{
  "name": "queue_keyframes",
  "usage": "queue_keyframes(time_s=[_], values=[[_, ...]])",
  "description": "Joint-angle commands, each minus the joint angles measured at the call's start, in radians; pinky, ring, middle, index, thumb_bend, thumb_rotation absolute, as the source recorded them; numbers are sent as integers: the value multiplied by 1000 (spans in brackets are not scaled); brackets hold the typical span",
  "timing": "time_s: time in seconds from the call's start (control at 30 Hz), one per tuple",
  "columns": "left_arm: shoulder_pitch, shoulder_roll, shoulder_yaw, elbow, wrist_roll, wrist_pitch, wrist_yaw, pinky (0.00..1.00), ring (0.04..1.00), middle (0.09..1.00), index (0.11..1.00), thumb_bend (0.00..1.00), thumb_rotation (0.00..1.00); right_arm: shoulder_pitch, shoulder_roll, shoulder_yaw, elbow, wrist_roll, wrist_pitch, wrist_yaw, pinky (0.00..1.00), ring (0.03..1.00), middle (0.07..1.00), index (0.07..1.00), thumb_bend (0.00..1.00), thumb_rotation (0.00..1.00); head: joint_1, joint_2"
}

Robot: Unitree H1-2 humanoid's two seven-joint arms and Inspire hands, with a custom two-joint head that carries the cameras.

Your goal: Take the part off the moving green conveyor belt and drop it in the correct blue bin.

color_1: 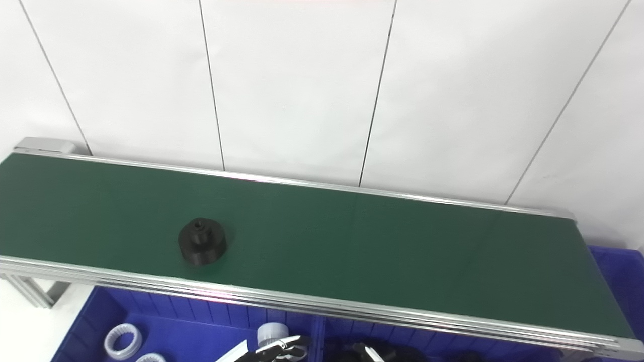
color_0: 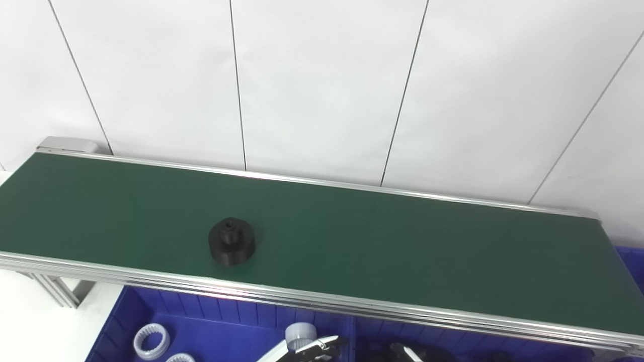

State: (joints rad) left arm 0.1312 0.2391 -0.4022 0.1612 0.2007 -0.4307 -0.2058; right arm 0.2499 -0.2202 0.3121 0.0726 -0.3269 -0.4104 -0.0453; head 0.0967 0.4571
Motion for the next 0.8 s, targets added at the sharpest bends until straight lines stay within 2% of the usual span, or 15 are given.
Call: queue_keyframes(time_s=[0.0,0.13,0.2,0.27,0.3,0.37,0.4,0.47,0.67,0.77], values=[[-19,6,3,-13,-16,-39,19,801,892,934,907,483,492,-33,-2,-16,-59,16,-59,-12,828,913,935,906,321,801,-5,4],[-19,9,5,-20,-9,-39,20,802,891,934,909,483,511,-73,12,-42,-127,5,-48,-6,821,906,929,901,340,810,-18,13],[-21,13,8,-20,-6,-39,22,808,894,940,914,484,528,-107,27,-61,-174,-25,-33,-12,808,893,922,896,369,759,-25,18],[-23,14,9,-21,-2,-39,23,807,892,940,917,476,541,-143,46,-81,-217,-58,-14,-21,776,867,897,874,433,623,-34,21],[-23,14,9,-21,-5,-39,23,807,892,940,917,476,541,-165,60,-91,-243,-68,5,-20,774,865,895,872,438,612,-37,22],[-23,13,8,-20,-13,-39,21,805,891,939,914,472,535,-210,86,-106,-290,-83,41,-11,764,855,885,861,481,468,-37,22],[-24,13,7,-20,-15,-39,21,806,892,939,914,468,526,-232,99,-112,-311,-89,64,-5,750,845,876,855,505,356,-36,21],[-24,13,2,-19,-20,-39,23,808,895,938,912,463,522,-285,120,-123,-334,-92,110,10,749,841,871,857,544,261,-31,20],[-25,20,-2,-20,-11,-39,21,809,895,939,913,465,552,-439,162,-130,-338,-129,218,45,775,853,876,867,638,293,-42,22],[-29,21,-6,-15,-11,-39,20,801,888,940,913,471,560,-511,185,-126,-315,-149,260,49,758,840,872,860,690,259,-45,22]])
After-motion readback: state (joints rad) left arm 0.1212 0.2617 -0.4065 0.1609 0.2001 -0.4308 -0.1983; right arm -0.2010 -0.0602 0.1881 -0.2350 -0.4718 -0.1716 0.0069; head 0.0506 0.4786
